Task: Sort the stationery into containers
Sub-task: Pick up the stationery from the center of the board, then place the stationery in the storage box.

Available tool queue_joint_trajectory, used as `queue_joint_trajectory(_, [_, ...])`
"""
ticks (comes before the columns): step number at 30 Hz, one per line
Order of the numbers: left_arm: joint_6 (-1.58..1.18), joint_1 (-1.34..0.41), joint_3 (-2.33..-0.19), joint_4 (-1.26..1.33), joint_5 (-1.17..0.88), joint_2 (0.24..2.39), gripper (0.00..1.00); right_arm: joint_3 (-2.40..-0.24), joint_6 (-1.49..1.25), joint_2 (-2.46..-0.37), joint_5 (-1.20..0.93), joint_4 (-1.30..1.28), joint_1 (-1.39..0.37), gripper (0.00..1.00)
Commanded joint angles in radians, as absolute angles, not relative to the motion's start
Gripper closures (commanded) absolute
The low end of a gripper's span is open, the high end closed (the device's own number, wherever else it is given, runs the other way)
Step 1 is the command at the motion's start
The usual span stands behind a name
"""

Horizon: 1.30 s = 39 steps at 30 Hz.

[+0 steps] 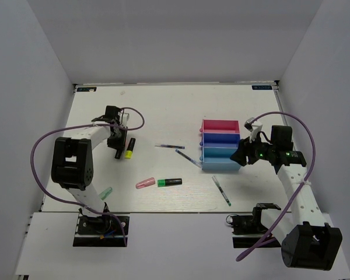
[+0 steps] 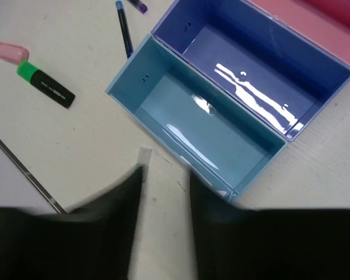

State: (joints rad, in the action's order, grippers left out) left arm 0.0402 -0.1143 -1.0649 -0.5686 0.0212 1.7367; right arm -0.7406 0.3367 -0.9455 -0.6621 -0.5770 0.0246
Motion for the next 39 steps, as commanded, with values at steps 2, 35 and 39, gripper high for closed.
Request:
queue_joint_trajectory(2, [0.026, -0.217, -1.265, -0.655, -0.032, 1.64, 1.0, -0.776, 0.354, -0.957, -0.712, -0.589, 0.023, 1.0])
queue_joint_trajectory(35, [0.256, -0.724, -2.043, -0.091, -0.615, 2.29, 1.0, -0.707, 0.701, -0.907, -0.759, -0.571, 0.028, 1.0])
queue_joint_trajectory(39, [0.224, -0.724, -2.028, -0.037, -0.577, 2.327, 1.0, -0.707, 0.7, -0.904, -0.759, -0.572, 0.028, 1.0])
